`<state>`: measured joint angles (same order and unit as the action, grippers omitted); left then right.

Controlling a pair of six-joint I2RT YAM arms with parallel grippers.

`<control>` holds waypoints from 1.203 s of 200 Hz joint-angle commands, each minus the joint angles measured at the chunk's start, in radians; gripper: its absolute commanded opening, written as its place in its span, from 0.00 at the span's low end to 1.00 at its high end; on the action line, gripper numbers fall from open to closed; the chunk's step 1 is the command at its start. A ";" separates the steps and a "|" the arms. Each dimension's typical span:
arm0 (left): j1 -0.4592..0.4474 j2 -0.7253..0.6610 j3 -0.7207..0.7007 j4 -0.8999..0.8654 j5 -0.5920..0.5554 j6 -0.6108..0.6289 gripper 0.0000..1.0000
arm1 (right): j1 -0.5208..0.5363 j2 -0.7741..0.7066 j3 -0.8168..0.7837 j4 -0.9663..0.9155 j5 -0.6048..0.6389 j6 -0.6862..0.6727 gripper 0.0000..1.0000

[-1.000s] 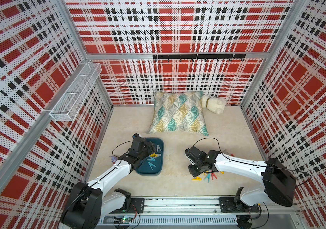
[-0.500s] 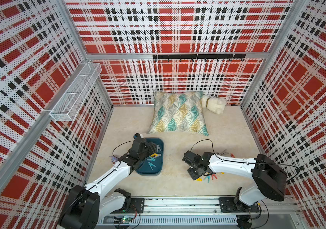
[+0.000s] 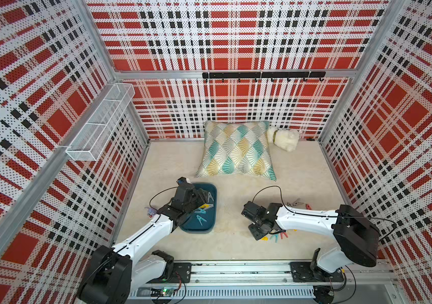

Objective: Put the clothespins into the storage box
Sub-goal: Pick up the clothespin from the center of the board.

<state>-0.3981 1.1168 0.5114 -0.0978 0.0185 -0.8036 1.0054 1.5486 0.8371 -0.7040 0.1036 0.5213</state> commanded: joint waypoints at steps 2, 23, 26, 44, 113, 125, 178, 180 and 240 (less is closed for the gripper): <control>-0.011 -0.002 0.030 0.009 0.000 0.001 0.64 | 0.006 0.005 -0.013 0.015 -0.002 0.019 0.22; -0.014 0.003 0.033 0.010 0.001 0.000 0.64 | 0.006 -0.002 -0.015 0.018 0.000 0.023 0.19; -0.015 0.003 0.034 0.010 0.000 0.000 0.64 | 0.006 -0.003 -0.016 0.018 0.001 0.023 0.18; -0.019 0.006 0.038 0.013 0.002 -0.003 0.64 | 0.007 -0.004 -0.011 0.017 0.007 0.025 0.14; -0.060 -0.023 0.019 0.090 0.035 -0.051 0.64 | -0.054 -0.028 0.079 0.026 0.013 0.053 0.04; -0.075 -0.032 0.003 0.121 0.045 -0.069 0.64 | -0.085 -0.030 0.108 0.036 -0.014 0.053 0.03; -0.177 -0.040 -0.044 0.247 0.051 -0.124 0.65 | -0.178 0.009 0.267 0.091 -0.147 0.073 0.02; -0.181 -0.040 -0.045 0.249 0.050 -0.125 0.65 | -0.180 0.012 0.272 0.092 -0.150 0.075 0.02; -0.259 -0.050 -0.090 0.318 0.046 -0.135 0.69 | -0.211 0.099 0.408 0.151 -0.283 0.111 0.00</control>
<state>-0.6395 1.0790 0.4416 0.1513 0.0605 -0.9344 0.8017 1.6150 1.1992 -0.5873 -0.1009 0.6094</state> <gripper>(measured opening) 0.683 0.091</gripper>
